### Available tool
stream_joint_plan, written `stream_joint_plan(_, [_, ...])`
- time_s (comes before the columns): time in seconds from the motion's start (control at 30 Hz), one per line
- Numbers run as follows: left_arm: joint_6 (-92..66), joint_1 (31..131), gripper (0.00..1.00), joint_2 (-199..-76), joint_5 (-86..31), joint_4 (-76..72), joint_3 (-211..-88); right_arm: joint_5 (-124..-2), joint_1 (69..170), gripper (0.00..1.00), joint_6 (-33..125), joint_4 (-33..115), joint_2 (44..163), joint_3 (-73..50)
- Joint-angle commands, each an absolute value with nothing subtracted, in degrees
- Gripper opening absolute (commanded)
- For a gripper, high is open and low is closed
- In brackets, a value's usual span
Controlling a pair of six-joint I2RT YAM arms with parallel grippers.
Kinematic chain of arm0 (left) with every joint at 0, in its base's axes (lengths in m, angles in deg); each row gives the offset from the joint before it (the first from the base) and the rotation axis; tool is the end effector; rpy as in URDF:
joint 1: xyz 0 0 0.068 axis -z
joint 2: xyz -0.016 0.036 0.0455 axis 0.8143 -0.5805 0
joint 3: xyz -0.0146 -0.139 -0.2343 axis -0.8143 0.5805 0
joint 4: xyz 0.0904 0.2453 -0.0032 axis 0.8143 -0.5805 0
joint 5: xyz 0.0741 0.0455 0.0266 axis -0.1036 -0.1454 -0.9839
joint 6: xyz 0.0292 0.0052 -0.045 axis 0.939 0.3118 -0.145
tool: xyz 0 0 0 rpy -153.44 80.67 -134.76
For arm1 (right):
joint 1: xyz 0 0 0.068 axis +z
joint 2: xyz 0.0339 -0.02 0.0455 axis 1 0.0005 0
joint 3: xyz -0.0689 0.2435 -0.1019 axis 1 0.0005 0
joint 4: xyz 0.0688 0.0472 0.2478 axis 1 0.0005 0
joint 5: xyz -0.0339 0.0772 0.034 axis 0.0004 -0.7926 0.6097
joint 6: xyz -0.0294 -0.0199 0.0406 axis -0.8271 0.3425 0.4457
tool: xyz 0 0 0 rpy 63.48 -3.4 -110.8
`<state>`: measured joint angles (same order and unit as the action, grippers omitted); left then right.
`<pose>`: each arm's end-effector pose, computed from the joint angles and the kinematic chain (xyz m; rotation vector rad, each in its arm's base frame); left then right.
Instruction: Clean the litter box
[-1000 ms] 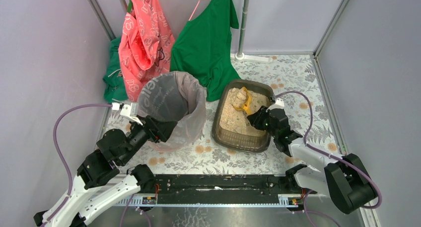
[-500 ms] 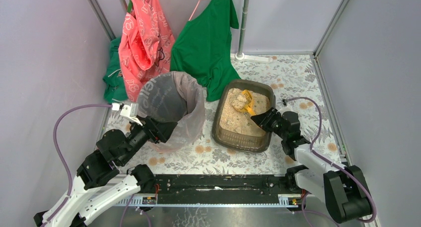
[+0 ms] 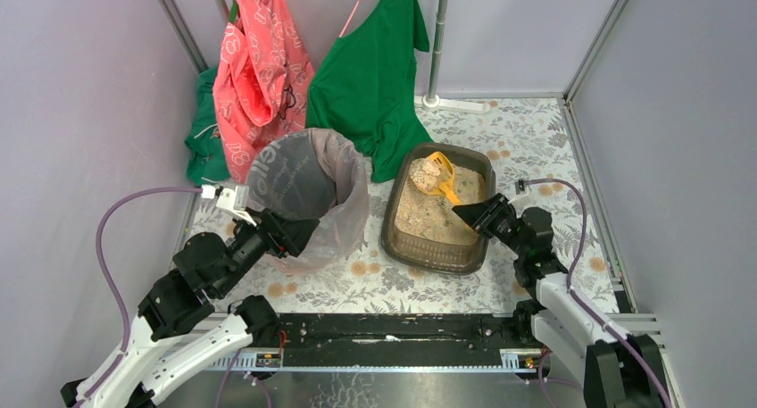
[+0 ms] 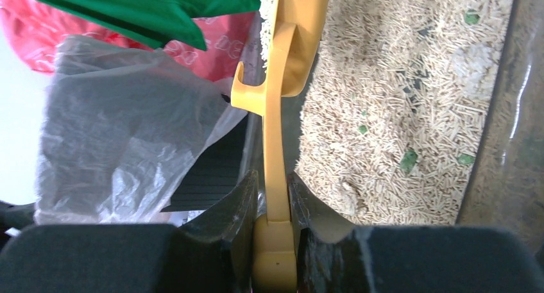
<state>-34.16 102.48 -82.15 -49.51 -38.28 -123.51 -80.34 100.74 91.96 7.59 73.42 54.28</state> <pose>0.0534 -0.0466 0.3526 0.0533 1.7646 -0.8350 0.1772 0.0489 0.1893 0.3282 1.8126 1.1679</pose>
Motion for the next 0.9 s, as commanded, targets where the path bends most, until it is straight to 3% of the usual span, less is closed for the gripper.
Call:
stream_joint_plan(0.0, [-34.64,102.85,0.76,-83.04,-47.62,-42.10,-122.56,-84.09,99.10,0.00,92.76,10.31,66.14,52.46])
stream_joint_plan(0.37, [-34.00,102.83,0.76,-84.64,-47.13,-41.34,-123.22,-90.10,92.76,0.00,93.41,21.40,52.87,55.62])
stream_joint_plan(0.87, [-34.01,102.84,0.76,-85.14,-47.09,-41.29,-123.02,-101.89,78.69,0.00,97.05,7.89,63.65,56.32])
